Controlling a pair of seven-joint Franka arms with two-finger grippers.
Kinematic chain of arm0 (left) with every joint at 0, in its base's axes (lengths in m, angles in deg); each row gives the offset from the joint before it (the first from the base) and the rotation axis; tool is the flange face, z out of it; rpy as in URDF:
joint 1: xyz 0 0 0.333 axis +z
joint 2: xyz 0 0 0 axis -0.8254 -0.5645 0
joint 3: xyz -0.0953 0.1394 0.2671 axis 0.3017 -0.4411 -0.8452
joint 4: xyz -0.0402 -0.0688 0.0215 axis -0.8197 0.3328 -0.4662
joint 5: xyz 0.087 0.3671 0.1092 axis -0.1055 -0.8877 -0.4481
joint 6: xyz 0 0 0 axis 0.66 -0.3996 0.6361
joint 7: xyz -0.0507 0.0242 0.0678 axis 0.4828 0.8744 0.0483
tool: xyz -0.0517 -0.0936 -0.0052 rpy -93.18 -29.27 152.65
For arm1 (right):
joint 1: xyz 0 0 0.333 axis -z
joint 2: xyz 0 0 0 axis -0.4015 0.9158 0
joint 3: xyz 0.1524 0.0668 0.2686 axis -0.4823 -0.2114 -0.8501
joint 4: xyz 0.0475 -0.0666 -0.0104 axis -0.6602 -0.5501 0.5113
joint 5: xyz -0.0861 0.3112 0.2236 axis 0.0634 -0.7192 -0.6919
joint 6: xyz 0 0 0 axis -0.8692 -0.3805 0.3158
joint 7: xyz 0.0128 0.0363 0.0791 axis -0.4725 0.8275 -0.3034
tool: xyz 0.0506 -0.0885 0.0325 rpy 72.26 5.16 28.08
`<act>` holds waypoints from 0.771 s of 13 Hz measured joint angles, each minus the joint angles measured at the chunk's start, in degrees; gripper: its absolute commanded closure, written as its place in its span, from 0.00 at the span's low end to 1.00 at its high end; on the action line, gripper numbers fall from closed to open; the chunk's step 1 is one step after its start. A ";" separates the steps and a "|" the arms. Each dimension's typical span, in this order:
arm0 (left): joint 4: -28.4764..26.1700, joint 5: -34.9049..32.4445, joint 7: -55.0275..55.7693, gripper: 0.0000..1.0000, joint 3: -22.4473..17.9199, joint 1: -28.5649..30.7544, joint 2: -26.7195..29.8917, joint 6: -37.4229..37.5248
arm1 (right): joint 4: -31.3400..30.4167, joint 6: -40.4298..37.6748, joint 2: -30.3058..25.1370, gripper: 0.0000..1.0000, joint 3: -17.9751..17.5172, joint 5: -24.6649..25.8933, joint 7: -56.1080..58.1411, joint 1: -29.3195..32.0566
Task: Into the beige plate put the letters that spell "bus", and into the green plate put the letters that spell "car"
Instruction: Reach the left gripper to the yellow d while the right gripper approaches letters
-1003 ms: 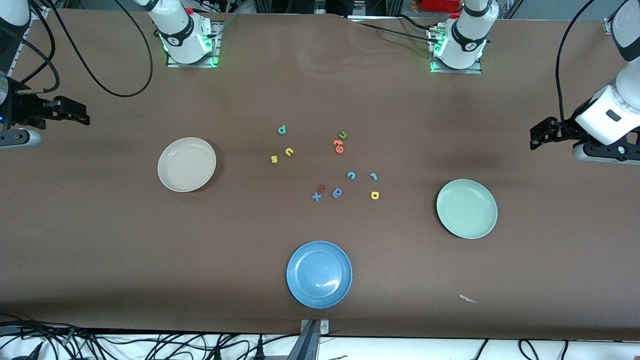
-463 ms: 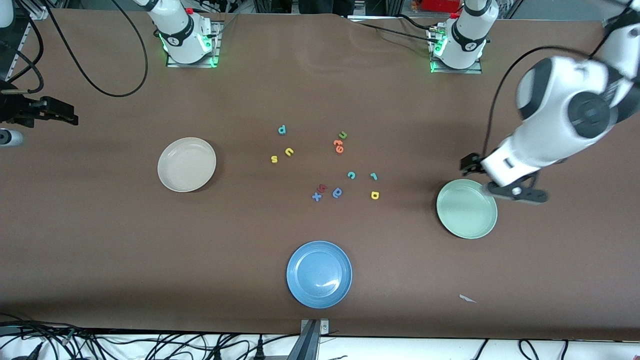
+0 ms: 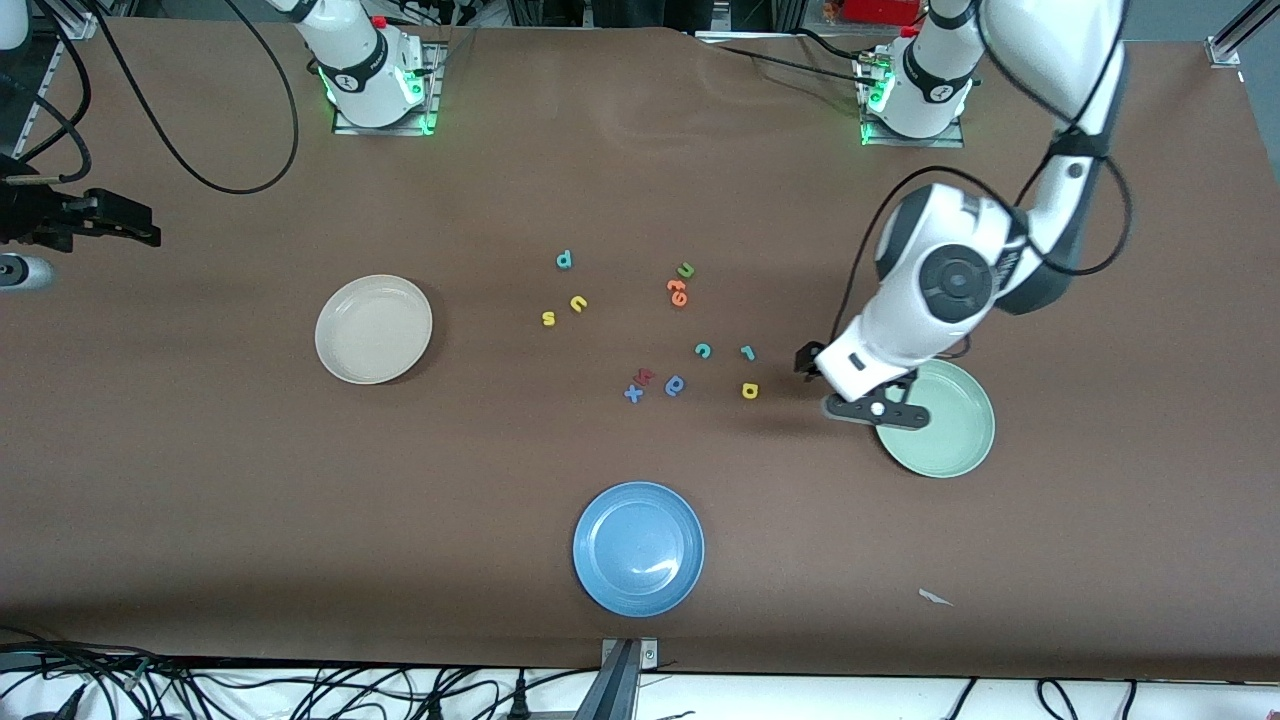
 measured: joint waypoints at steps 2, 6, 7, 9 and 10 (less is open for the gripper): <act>0.03 0.00 5.01 0.00 0.01 -2.85 -3.82 -5.19 | 0.00 -0.08 0.02 0.00 -0.82 -0.19 -0.83 -0.93; 1.07 0.00 10.94 0.03 -0.01 -4.84 -9.26 -7.65 | -0.43 1.05 1.49 0.00 -2.64 -0.32 -7.62 -5.56; 1.63 0.00 11.91 0.04 -0.02 -4.96 -10.38 -7.74 | -1.90 3.98 2.03 0.00 -4.06 -0.40 -10.13 -6.67; 4.23 0.00 13.77 0.06 -0.03 -5.38 -12.87 -7.89 | -6.83 10.50 2.46 0.00 -8.31 -0.43 -14.70 -7.39; 5.27 0.00 14.92 0.09 -0.03 -5.66 -13.96 -7.89 | -9.55 13.32 2.45 0.00 -10.38 -0.44 -16.24 -7.45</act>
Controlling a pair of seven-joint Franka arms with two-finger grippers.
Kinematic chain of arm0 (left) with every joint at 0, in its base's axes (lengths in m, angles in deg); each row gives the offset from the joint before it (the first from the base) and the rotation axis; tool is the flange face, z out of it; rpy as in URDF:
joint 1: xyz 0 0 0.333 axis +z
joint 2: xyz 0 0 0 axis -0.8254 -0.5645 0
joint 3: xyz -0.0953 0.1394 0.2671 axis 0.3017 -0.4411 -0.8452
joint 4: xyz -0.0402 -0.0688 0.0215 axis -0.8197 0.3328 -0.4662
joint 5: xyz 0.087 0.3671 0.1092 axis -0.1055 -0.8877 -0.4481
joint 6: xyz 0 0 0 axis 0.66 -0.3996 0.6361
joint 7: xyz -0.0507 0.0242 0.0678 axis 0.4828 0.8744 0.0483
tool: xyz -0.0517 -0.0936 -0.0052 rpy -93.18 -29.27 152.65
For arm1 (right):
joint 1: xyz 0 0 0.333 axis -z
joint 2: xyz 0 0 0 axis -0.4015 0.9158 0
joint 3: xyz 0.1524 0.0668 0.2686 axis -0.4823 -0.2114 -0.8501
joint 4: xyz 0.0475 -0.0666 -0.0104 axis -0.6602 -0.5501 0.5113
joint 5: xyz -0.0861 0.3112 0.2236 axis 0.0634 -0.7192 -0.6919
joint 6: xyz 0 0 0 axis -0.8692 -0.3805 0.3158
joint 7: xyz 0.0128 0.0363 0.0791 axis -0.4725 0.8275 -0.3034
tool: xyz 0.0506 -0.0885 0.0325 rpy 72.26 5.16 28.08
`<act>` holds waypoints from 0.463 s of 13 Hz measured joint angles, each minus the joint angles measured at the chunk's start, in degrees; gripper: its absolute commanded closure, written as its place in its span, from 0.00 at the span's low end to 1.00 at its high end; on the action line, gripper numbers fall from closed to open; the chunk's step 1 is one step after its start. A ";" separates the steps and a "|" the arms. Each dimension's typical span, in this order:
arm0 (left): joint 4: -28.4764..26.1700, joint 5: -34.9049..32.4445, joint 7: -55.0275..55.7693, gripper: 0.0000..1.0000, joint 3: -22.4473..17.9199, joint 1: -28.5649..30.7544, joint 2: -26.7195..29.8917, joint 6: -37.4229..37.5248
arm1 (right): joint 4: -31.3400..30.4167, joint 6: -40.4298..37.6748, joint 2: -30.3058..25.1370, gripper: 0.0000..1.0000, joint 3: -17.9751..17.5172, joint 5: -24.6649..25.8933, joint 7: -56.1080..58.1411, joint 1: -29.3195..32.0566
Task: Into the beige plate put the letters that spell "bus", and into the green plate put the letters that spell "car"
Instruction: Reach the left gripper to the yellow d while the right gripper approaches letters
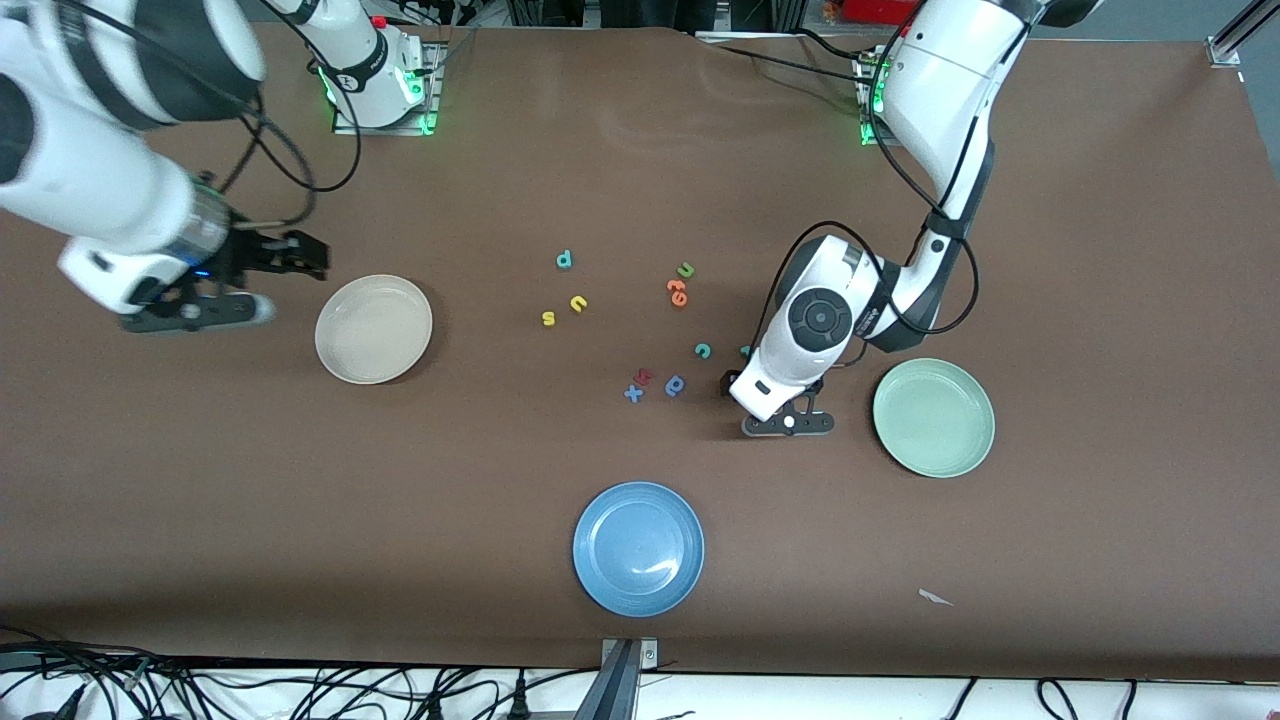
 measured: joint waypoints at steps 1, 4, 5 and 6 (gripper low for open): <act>0.72 0.00 0.72 0.11 0.01 -0.22 -0.85 0.00 | -2.73 3.03 -0.05 0.00 -1.84 0.00 -0.88 -0.04; 1.22 0.00 1.49 0.19 0.02 -0.58 -2.03 0.00 | -11.70 13.63 -0.39 0.00 -6.07 -1.85 -4.02 0.05; 1.22 0.00 1.55 0.23 0.02 -0.85 -2.30 0.00 | -15.05 17.51 -0.55 0.00 -7.72 -2.16 -6.67 0.12; 1.23 0.00 1.69 0.27 0.02 -1.14 -2.45 0.00 | -18.31 21.46 -0.65 0.00 -9.68 -2.18 -9.72 0.11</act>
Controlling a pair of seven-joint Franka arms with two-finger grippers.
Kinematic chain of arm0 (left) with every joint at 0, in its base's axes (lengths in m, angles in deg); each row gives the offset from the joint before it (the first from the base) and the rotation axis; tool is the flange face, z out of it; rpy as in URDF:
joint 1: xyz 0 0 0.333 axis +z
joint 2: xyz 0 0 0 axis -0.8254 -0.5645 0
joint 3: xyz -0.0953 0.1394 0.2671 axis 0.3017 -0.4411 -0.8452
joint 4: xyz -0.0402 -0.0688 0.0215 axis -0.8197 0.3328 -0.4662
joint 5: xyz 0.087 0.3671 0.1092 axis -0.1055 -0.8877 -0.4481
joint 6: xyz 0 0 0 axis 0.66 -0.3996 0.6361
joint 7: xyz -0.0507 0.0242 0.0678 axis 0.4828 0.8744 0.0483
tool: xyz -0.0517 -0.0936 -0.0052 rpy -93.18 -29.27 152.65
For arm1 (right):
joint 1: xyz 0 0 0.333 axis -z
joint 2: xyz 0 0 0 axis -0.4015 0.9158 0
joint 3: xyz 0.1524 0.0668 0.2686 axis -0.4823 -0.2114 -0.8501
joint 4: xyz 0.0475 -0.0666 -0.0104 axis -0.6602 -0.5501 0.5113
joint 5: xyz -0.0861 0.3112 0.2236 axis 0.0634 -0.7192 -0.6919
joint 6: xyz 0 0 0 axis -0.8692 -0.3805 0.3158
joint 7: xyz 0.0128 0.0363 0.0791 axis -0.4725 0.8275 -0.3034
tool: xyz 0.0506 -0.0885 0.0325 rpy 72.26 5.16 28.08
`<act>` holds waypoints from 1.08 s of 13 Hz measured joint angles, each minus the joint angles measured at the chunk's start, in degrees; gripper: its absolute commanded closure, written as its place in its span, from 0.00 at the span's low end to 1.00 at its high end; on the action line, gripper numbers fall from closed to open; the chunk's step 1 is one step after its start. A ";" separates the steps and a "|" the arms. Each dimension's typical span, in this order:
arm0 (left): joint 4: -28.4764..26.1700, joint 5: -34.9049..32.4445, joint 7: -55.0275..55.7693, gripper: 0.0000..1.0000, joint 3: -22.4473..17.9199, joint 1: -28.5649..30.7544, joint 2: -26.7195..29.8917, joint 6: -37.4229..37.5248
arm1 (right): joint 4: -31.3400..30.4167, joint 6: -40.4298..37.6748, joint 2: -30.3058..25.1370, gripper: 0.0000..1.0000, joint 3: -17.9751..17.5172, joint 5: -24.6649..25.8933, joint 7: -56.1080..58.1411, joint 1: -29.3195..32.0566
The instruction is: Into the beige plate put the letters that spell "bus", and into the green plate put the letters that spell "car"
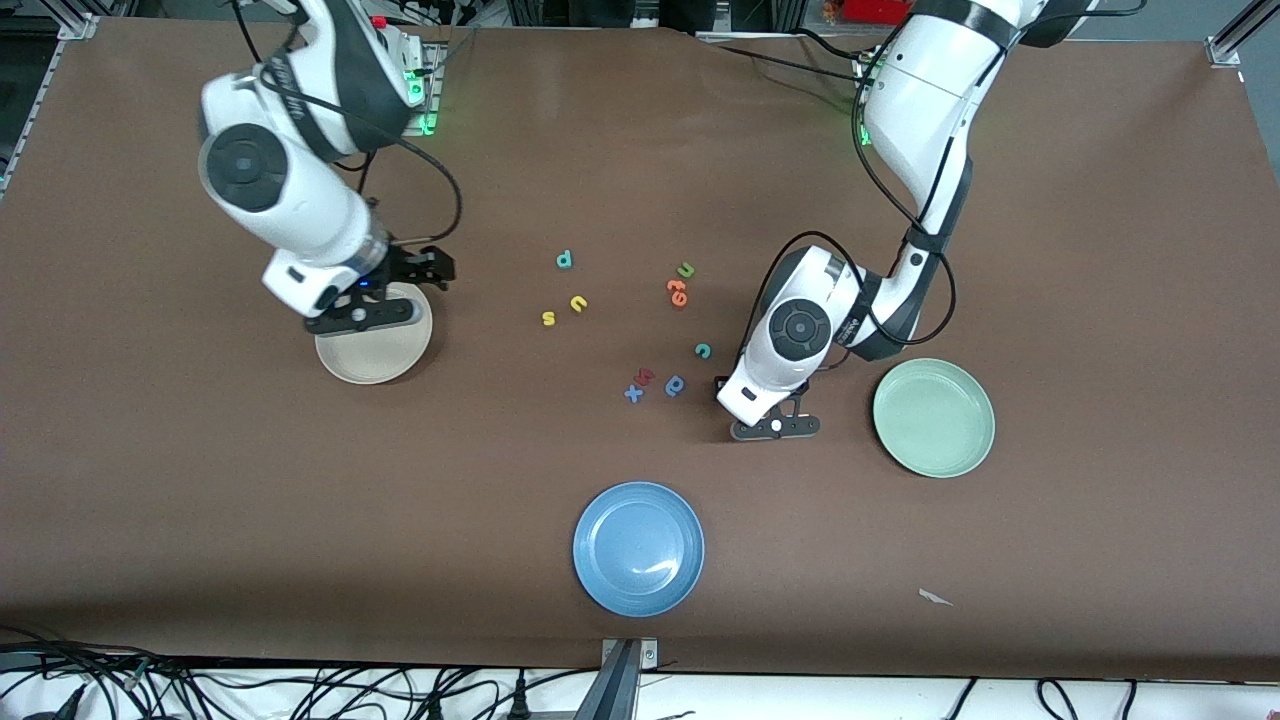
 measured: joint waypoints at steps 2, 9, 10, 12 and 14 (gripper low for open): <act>0.02 0.00 0.10 0.34 0.00 -0.34 -0.11 0.00 | -5.82 7.08 -0.13 0.00 -3.54 0.00 -5.04 -0.06; 0.12 0.00 0.12 0.56 -0.05 -0.36 -0.30 0.13 | -15.48 20.56 -0.02 0.00 -11.52 -0.01 -17.40 -0.01; 0.13 0.00 0.09 0.58 -0.06 -0.36 -0.32 0.20 | -16.11 21.96 0.45 0.00 -12.41 -0.01 -18.55 -0.02; 0.13 0.00 0.09 0.59 -0.07 -0.36 -0.29 0.29 | -17.37 25.55 2.31 0.00 -13.53 0.31 -19.80 -0.03; 0.14 0.00 0.09 0.59 -0.07 -0.36 -0.30 0.31 | -17.83 27.97 5.20 0.00 -14.34 3.65 -22.51 -0.05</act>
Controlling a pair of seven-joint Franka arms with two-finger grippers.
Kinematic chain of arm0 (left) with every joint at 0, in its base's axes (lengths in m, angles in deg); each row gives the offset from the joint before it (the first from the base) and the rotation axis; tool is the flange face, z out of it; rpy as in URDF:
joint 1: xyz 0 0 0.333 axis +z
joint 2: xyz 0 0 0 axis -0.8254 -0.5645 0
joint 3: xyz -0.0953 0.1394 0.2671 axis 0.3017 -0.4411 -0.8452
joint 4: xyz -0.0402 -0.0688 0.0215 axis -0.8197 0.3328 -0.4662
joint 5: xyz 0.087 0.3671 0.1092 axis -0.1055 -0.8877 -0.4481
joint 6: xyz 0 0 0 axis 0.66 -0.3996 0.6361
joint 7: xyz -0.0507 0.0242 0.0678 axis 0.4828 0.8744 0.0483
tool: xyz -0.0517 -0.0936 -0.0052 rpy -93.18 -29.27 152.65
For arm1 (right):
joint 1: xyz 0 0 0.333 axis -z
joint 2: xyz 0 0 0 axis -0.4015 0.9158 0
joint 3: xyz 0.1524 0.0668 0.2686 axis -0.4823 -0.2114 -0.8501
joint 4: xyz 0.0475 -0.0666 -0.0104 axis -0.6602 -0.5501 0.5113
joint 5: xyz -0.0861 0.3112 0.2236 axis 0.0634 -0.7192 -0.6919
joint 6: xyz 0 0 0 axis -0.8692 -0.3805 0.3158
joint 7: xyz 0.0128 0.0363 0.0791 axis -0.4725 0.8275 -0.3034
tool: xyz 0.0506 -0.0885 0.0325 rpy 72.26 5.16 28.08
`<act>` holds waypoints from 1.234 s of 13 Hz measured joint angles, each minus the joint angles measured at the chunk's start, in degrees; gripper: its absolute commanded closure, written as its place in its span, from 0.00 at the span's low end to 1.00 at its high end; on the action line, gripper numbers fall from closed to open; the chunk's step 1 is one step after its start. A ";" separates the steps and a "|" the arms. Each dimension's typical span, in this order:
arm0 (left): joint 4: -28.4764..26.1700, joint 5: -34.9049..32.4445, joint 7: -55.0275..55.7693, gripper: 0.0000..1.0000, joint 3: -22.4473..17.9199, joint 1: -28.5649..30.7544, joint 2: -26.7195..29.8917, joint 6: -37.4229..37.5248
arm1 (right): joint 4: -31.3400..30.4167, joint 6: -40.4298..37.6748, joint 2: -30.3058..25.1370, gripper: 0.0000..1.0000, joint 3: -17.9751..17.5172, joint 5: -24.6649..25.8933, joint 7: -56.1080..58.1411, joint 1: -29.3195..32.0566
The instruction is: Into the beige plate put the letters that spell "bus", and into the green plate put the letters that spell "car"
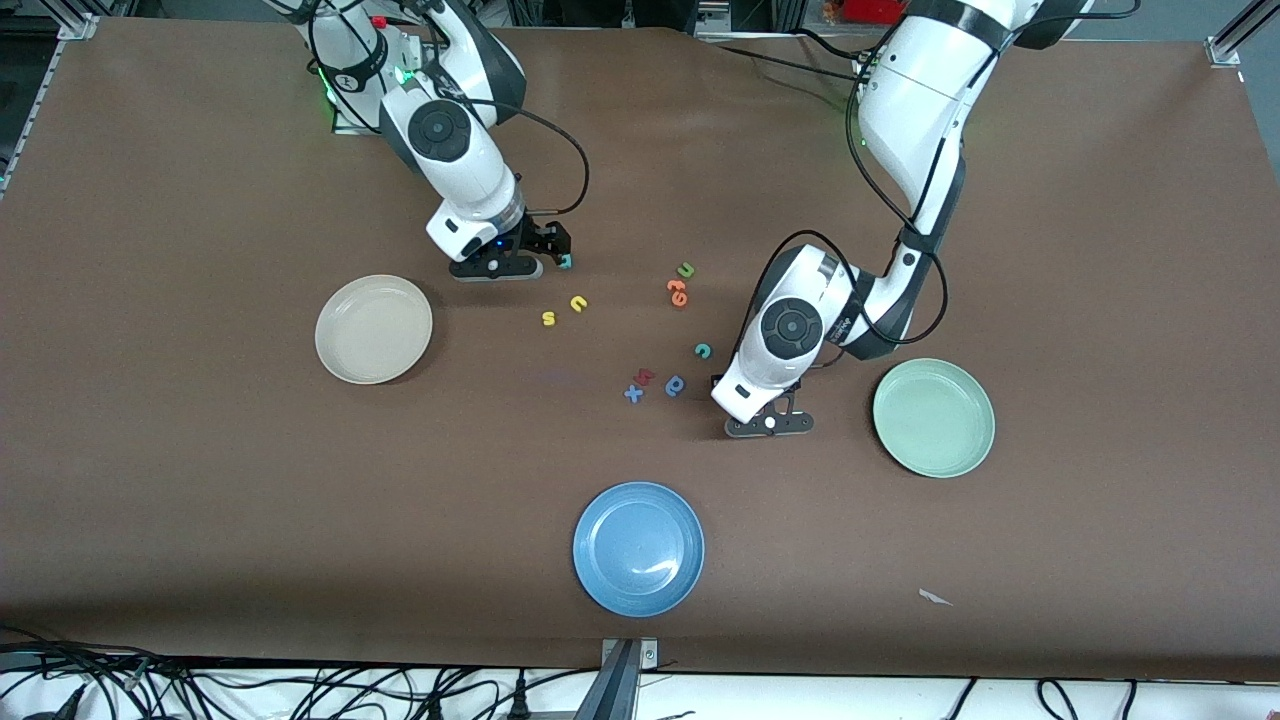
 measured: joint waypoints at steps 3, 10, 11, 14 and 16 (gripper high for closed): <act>0.01 0.00 0.00 0.59 0.00 0.00 0.00 0.09 | -0.04 2.75 4.66 0.00 -1.16 11.59 -10.52 -0.18; 0.11 0.00 -0.05 0.76 -0.01 -0.14 0.09 0.80 | -0.04 5.31 10.71 0.00 -1.70 24.74 -24.50 -2.59; 0.13 0.00 -0.05 0.77 -0.02 -0.15 0.10 0.84 | -0.04 5.51 11.29 0.00 -1.74 25.96 -26.00 -3.22; 0.15 0.00 -0.05 0.83 -0.02 -0.16 0.11 0.96 | -0.03 5.77 12.89 0.00 -1.77 31.83 -32.50 -4.74; 0.26 0.00 -0.05 0.84 -0.06 -0.13 0.12 1.22 | -0.02 5.87 13.56 0.04 -1.76 33.05 -33.30 -4.79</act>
